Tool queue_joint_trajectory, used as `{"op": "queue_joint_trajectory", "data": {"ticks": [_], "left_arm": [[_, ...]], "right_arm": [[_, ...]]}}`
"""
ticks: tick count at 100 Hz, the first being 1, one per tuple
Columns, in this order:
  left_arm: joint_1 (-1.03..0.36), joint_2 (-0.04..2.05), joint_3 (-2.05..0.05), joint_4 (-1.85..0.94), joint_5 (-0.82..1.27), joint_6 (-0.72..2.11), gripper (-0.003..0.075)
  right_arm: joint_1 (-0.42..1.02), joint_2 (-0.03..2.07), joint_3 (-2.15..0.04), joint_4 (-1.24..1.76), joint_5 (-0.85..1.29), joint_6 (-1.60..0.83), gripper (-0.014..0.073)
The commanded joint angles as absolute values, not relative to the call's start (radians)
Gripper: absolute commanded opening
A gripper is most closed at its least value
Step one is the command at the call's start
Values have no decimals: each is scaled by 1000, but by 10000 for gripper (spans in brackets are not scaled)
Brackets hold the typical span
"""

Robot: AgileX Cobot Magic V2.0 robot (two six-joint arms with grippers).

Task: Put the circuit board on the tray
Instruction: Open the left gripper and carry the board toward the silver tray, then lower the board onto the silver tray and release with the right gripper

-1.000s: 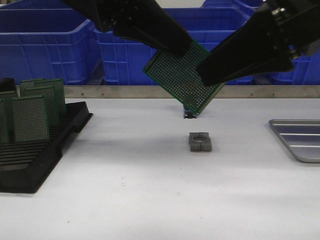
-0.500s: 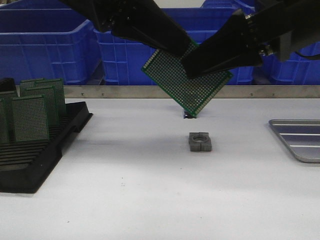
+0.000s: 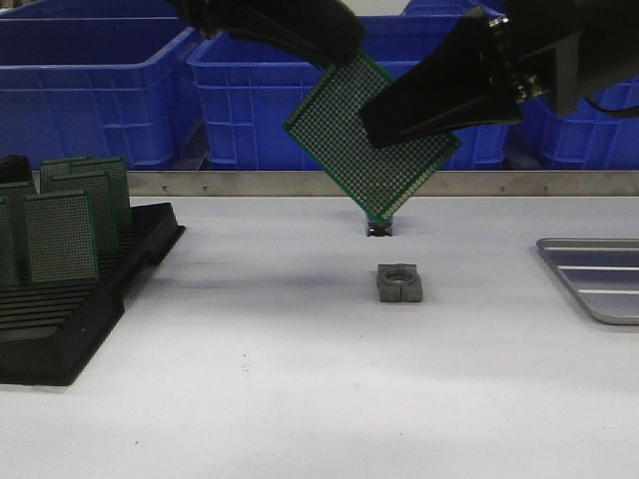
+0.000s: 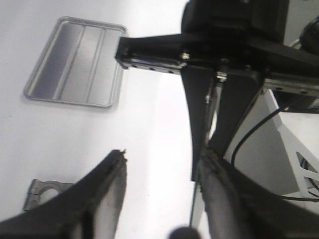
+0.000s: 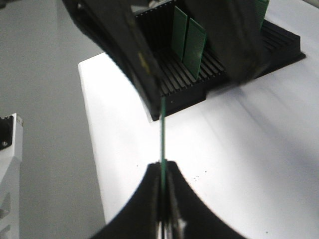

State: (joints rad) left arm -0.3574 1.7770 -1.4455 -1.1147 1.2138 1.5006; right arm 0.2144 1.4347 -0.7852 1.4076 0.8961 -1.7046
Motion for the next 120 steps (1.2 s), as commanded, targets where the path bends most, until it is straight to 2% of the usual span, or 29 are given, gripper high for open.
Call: {"op": "queue_joint_trajectory", "data": {"ticks": [1, 17, 34, 69, 101, 106, 110, 113, 120], "left_arm": [[-329, 1735, -1504, -1201, 1278, 1458, 447], [-276, 1735, -1530, -1199, 1278, 1442, 442], [-249, 1735, -1530, -1186, 1277, 1442, 442], [-249, 1735, -1530, -1179, 1277, 1442, 442], [-249, 1735, -1530, -1174, 1277, 1442, 442], [-249, 1735, -1530, -1174, 1277, 1442, 442], [-249, 1735, -1530, -1174, 1277, 1442, 442], [-249, 1735, -1530, -1174, 1277, 1442, 442], [-249, 1735, -1530, -1167, 1279, 1442, 442]], "right_arm": [[212, 1408, -816, 1439, 916, -1622, -69], [168, 1408, -815, 1347, 818, -1386, -69], [55, 1408, -815, 1256, 692, -1214, -69], [-155, 1432, -815, 1256, 420, -1194, -69], [-182, 1602, -816, 1277, 350, -1197, -65], [-182, 1617, -816, 1271, 352, -1211, -34], [-182, 1623, -816, 1267, 352, -1222, 31], [-182, 1624, -816, 1267, 347, -1225, 92], [-183, 1622, -816, 1267, 321, -1225, 306]]}}
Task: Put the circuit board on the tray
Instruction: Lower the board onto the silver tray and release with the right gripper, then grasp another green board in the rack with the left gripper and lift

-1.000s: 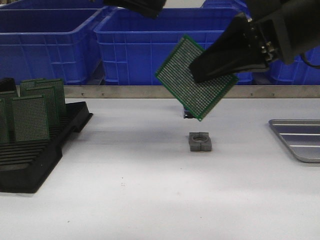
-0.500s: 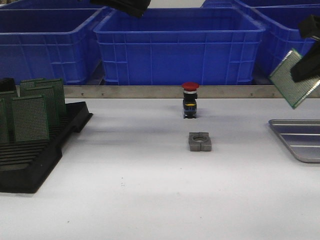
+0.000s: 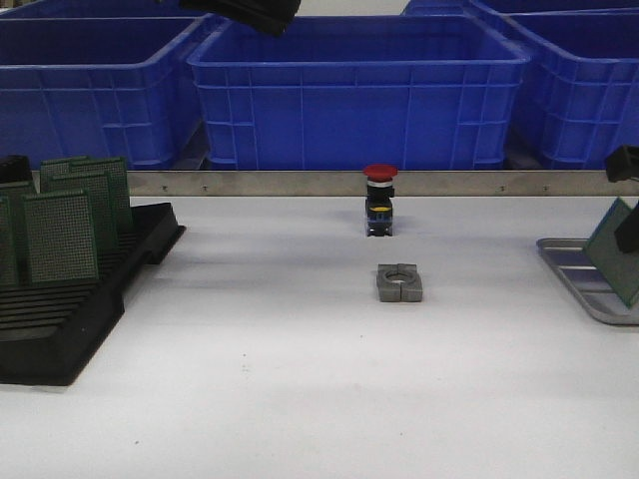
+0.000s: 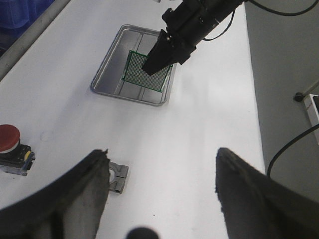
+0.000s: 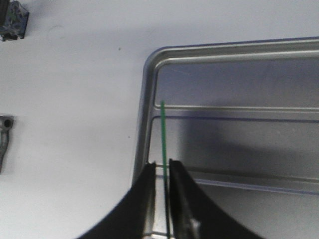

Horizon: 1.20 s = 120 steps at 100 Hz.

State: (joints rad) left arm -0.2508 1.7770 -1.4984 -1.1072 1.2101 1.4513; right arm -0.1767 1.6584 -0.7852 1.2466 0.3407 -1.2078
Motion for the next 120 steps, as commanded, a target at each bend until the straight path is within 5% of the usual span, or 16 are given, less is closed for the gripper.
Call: {"op": "queue_joint_trajectory", "data": {"ticks": [1, 11, 35, 76, 120], "left_arm": [[-249, 1735, -1530, -1166, 1279, 1442, 442], [-245, 1735, -1530, -1164, 1279, 1442, 442], [-181, 1735, -1532, -1067, 1279, 1442, 442], [-138, 1735, -1532, -406, 1130, 1442, 442], [-138, 1770, -1529, -300, 1087, 1440, 440]], "right_arm": [[-183, 1622, -816, 1267, 318, -1225, 354], [-183, 1615, -816, 1267, 250, -1225, 668], [-183, 1581, -816, 1262, 213, -1253, 619], [-183, 1575, -816, 1262, 244, -1253, 619], [-183, 1575, -816, 1262, 260, -1253, 619]]}}
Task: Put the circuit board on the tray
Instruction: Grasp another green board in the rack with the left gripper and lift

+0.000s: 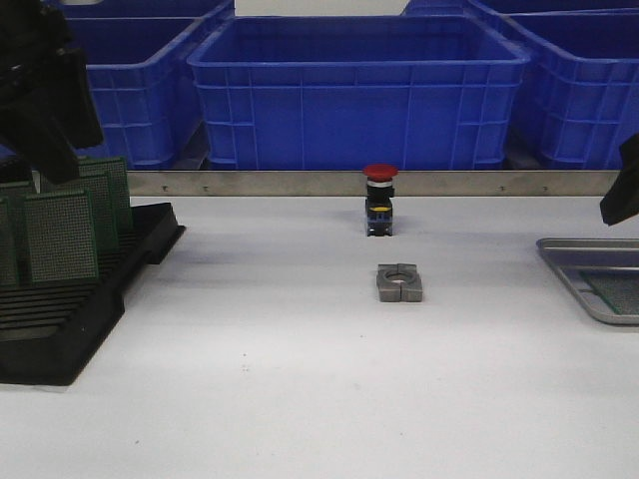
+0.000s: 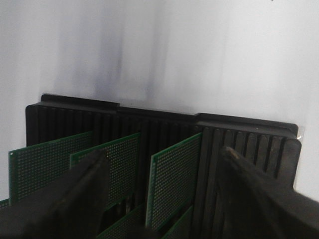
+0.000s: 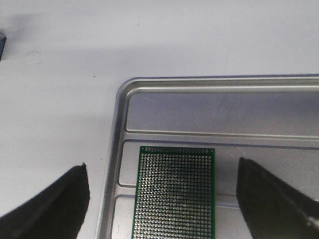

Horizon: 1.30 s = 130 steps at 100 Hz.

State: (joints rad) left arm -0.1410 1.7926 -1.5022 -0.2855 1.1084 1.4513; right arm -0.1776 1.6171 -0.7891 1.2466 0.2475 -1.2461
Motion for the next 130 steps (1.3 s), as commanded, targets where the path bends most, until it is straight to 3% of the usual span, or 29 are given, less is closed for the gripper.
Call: {"op": "queue_joint_trajectory", "data": {"ticks": [1, 43, 77, 102, 130], "left_arm": [[-138, 1772, -1529, -300, 1088, 1440, 440], [-138, 1877, -1529, -264, 1112, 1440, 414], [-138, 1877, -1530, -264, 1175, 1440, -22], [-138, 1868, -1588, -264, 1280, 1422, -20], [-140, 1806, -1657, -472, 1280, 1413, -20]], "right_arm": [[-183, 1575, -816, 1262, 260, -1253, 619], [-183, 1575, -816, 1262, 282, -1253, 619], [-183, 1575, -816, 1262, 285, -1253, 619], [-183, 1575, -816, 1262, 313, -1253, 619], [-183, 1574, -860, 1281, 514, -1258, 619]]}}
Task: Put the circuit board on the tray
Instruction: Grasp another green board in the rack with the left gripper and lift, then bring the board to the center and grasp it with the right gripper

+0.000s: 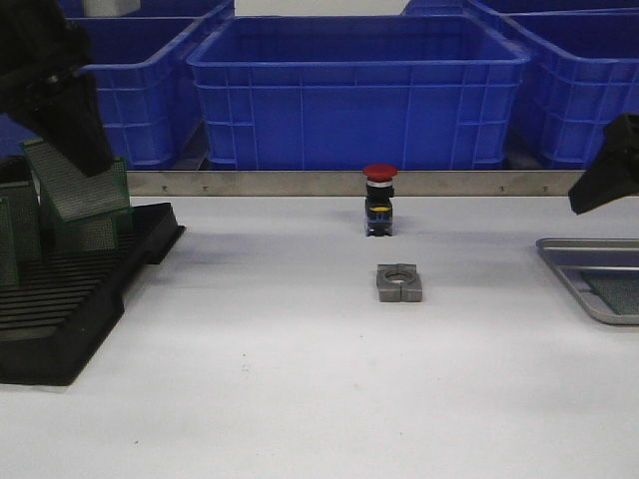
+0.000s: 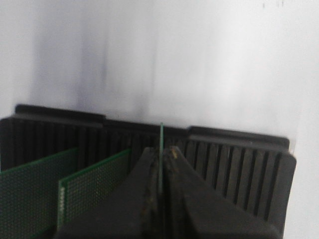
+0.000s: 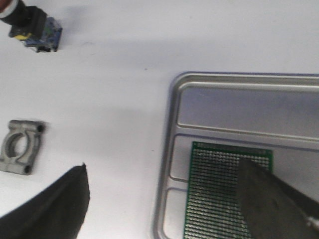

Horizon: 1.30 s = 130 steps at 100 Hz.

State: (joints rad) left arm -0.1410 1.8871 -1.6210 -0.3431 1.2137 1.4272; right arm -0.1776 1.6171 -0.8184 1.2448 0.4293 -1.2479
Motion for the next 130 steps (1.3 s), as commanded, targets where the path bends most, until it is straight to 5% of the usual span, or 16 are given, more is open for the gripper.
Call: {"op": "queue_joint_trajectory", "data": {"ticks": [1, 23, 44, 94, 108, 130], "left_arm": [[-140, 1805, -1657, -489, 1280, 1413, -20], [-185, 1773, -1657, -698, 1280, 1413, -20], [-299, 1773, -1657, -758, 1280, 1413, -20], [-521, 1773, -1657, -758, 1280, 1413, -20], [-526, 1773, -1657, -762, 1280, 1413, -20], [-526, 1773, -1657, -762, 1280, 1413, -20]], "right_arm": [[-183, 1574, -861, 1283, 528, -1258, 619], [-147, 1574, -894, 1325, 796, -1361, 619], [-21, 1574, -894, 1447, 1027, -1727, 619], [258, 1574, -894, 1452, 898, -1945, 602], [258, 1574, -894, 1458, 895, -1945, 429], [258, 1574, -894, 1458, 910, -1945, -39]]}}
